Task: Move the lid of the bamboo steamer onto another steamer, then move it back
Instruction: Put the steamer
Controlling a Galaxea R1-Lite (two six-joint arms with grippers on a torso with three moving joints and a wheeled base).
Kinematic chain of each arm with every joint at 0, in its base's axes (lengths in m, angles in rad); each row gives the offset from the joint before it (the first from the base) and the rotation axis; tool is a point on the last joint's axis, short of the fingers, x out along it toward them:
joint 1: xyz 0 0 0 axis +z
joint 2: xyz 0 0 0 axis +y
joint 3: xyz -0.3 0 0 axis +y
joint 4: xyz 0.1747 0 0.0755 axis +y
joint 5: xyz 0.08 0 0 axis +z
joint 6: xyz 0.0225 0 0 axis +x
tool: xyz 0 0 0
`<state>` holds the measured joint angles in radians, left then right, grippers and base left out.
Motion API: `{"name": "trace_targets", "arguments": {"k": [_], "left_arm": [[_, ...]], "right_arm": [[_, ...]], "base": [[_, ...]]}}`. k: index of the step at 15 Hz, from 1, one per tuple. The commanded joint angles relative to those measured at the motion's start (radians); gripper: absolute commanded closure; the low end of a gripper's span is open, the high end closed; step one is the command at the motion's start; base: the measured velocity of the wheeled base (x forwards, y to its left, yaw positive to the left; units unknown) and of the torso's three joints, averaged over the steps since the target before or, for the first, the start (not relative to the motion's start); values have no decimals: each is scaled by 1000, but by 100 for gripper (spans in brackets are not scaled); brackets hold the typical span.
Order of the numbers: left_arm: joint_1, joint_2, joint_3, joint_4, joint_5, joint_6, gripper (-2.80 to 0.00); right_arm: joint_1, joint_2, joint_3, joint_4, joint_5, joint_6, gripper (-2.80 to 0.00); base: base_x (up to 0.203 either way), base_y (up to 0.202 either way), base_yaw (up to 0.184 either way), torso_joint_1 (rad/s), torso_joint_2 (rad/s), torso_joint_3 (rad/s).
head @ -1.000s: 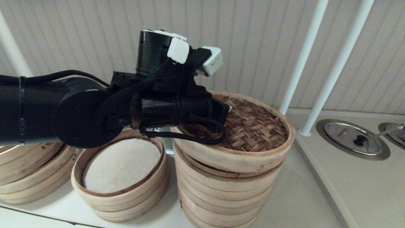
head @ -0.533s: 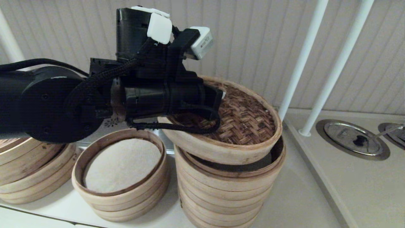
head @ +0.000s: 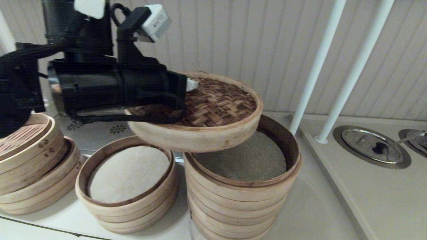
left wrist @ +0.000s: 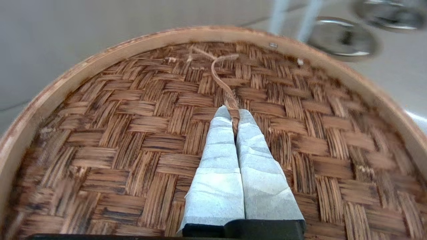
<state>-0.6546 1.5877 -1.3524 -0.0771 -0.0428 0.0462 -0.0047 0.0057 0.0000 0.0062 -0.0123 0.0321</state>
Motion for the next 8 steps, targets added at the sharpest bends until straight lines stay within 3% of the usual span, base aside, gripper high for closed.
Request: {"name": "trace_targets", "arguments": {"k": [1, 8], "left_arm": [[129, -141, 60, 32, -12, 1, 0], [538, -365, 356, 47, -159, 2, 0]], "right_arm": [[0, 0, 2, 0, 0, 0, 0], [0, 0, 2, 0, 0, 0, 0]], "base": [[0, 0, 0, 0, 0, 0], [0, 0, 0, 0, 0, 0]]}}
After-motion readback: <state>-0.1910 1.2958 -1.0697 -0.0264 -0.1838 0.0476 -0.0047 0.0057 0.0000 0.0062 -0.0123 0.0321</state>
